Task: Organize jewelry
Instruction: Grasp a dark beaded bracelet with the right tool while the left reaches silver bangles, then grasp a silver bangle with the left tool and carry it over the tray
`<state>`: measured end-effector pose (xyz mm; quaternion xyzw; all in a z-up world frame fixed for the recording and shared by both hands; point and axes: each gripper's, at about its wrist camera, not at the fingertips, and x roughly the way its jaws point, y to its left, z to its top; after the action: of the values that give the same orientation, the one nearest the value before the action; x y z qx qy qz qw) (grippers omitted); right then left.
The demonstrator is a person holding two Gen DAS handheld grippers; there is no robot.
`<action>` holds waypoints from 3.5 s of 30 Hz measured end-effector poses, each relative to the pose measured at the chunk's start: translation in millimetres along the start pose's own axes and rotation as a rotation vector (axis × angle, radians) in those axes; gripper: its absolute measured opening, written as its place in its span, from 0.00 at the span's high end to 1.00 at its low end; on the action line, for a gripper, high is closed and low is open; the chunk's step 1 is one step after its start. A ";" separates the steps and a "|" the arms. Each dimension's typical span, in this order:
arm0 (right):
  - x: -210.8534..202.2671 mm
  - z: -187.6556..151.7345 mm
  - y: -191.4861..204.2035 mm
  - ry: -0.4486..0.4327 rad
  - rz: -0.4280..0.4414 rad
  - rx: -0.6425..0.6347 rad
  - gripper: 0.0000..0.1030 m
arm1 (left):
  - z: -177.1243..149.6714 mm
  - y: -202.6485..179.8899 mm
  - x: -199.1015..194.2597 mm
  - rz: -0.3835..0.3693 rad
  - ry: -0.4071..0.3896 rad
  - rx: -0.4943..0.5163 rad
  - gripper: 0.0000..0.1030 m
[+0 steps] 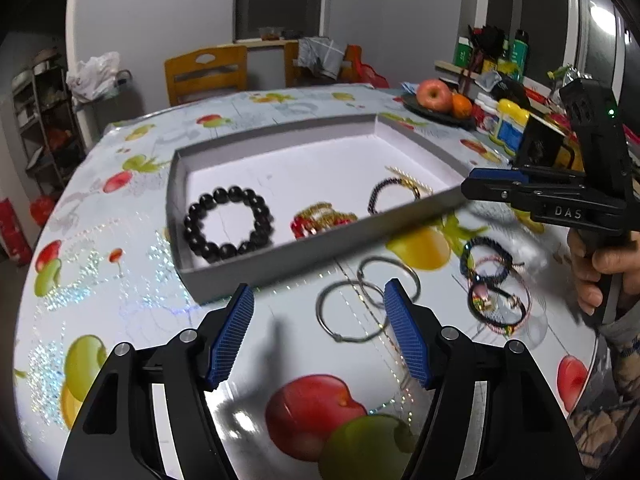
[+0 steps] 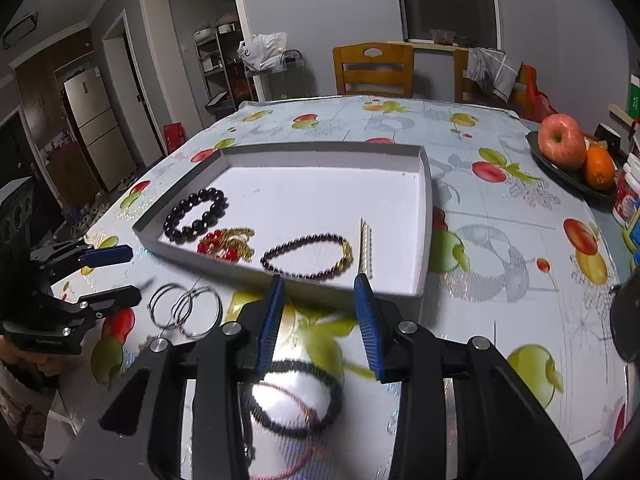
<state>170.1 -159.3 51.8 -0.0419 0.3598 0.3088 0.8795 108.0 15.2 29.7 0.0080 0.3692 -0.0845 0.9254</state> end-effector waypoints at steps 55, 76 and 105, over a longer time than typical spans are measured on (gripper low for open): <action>-10.4 -39.3 -10.0 0.114 -0.026 0.009 0.53 | 5.9 -5.8 9.8 -0.027 0.013 0.031 0.52; 7.2 -38.9 4.9 0.149 -0.085 -0.092 0.93 | 2.9 6.0 2.6 -0.036 -0.017 -0.013 0.52; -56.1 31.0 42.0 -0.093 0.009 -0.171 0.93 | 49.8 -2.8 -45.2 -0.008 -0.125 0.050 0.52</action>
<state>133.9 -145.1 117.9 -0.1007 0.2912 0.3439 0.8870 109.2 15.5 97.0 0.0242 0.3087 -0.0977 0.9458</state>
